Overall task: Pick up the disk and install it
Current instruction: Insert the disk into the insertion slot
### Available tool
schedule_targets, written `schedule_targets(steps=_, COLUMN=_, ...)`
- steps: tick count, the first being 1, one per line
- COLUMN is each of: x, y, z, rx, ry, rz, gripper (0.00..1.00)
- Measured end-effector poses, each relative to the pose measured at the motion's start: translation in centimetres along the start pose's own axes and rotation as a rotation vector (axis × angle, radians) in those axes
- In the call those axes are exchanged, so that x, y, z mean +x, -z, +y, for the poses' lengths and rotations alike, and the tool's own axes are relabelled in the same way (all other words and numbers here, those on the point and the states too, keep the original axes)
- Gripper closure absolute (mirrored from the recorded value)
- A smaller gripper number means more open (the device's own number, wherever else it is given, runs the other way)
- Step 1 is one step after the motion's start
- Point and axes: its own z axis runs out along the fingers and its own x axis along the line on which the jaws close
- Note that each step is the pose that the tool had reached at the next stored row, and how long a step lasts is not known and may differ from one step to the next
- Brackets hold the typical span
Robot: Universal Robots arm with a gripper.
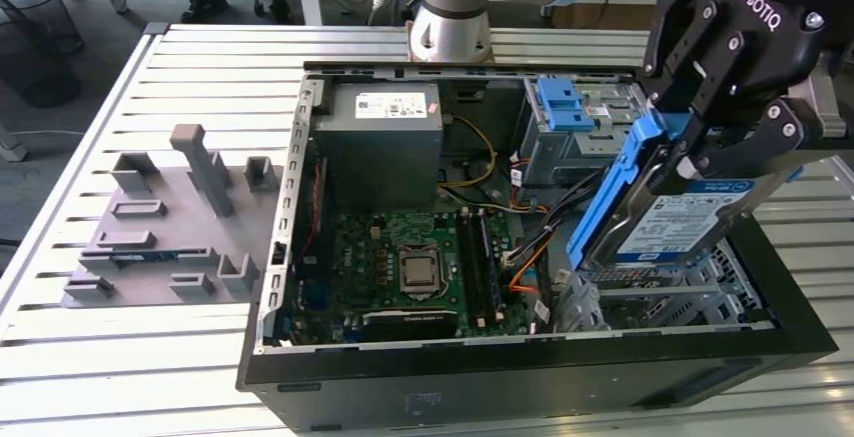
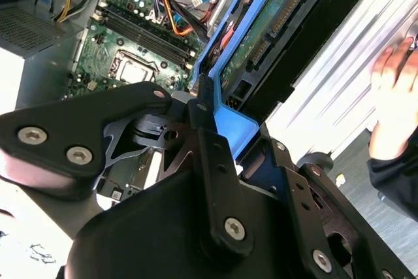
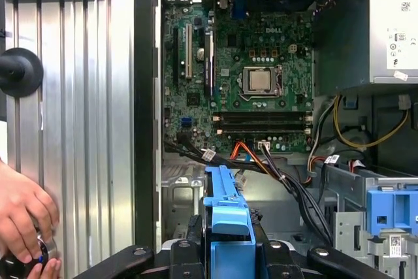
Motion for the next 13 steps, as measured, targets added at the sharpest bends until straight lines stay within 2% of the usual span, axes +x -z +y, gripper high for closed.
schedule_targets(steps=13, x=-0.03, y=-0.40, z=-0.94, rx=0.0000, ry=0.005, rz=0.0000, gripper=0.64)
